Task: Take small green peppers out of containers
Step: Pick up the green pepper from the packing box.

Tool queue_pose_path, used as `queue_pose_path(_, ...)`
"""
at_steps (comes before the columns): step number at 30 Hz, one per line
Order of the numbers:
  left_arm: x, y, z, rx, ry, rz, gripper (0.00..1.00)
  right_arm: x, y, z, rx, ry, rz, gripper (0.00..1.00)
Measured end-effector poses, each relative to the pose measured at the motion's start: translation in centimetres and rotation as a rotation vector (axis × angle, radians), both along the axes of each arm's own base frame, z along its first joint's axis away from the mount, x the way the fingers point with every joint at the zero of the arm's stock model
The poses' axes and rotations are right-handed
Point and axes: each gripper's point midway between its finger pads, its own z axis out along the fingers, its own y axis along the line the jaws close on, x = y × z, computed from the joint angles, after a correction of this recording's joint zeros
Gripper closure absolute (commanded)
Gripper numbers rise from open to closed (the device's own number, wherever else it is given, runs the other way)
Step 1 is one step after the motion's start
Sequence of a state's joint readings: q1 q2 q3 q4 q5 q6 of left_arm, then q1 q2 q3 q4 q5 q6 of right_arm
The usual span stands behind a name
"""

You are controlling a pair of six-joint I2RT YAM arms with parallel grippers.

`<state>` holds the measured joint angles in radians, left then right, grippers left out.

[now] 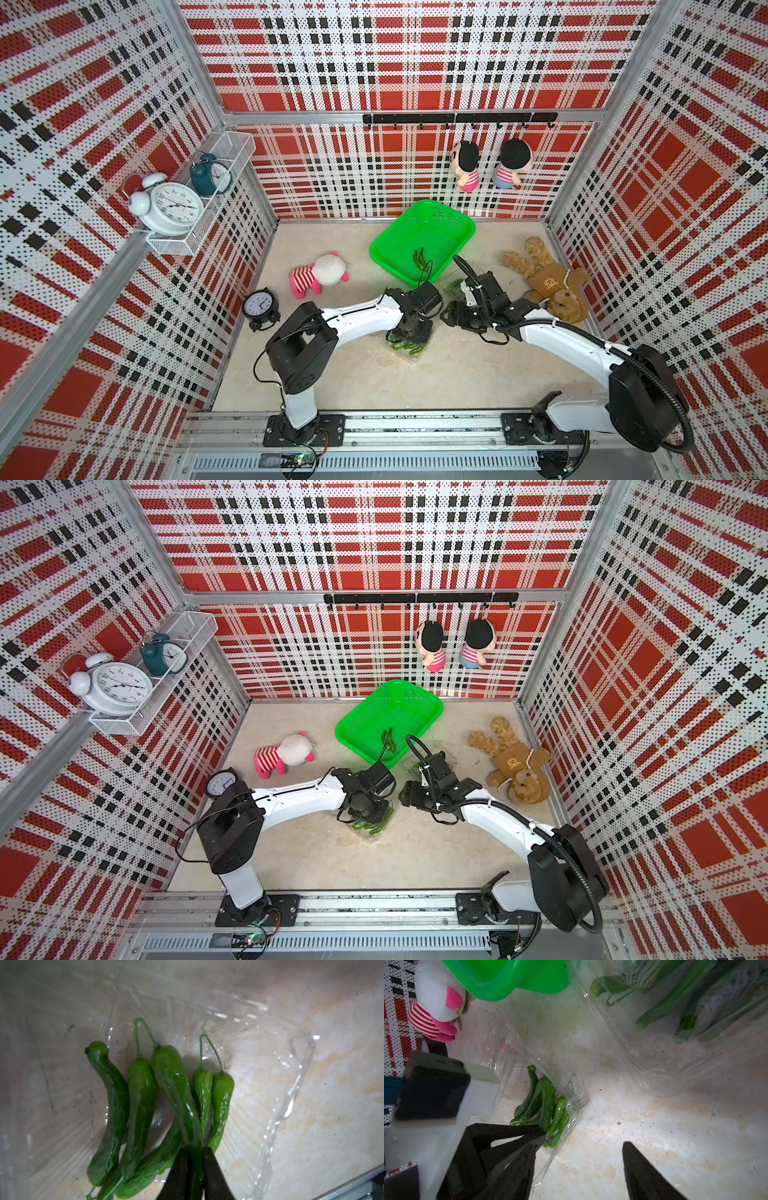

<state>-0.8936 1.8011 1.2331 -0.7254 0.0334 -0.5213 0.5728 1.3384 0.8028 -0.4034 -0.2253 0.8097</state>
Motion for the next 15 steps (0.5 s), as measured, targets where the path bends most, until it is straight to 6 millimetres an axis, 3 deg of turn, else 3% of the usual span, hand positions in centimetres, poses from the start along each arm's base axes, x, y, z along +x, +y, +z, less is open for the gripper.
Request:
queue_pose_path(8, 0.6, -1.0, 1.1, -0.032, -0.026, -0.038, 0.99, 0.4, 0.3, 0.0, 0.0, 0.0, 0.005, 0.3)
queue_pose_path(15, 0.9, 0.0, 2.5, -0.032, -0.038, -0.041, 1.0, 0.9, 0.6, 0.7, 0.01, -0.014, 0.006, 0.3)
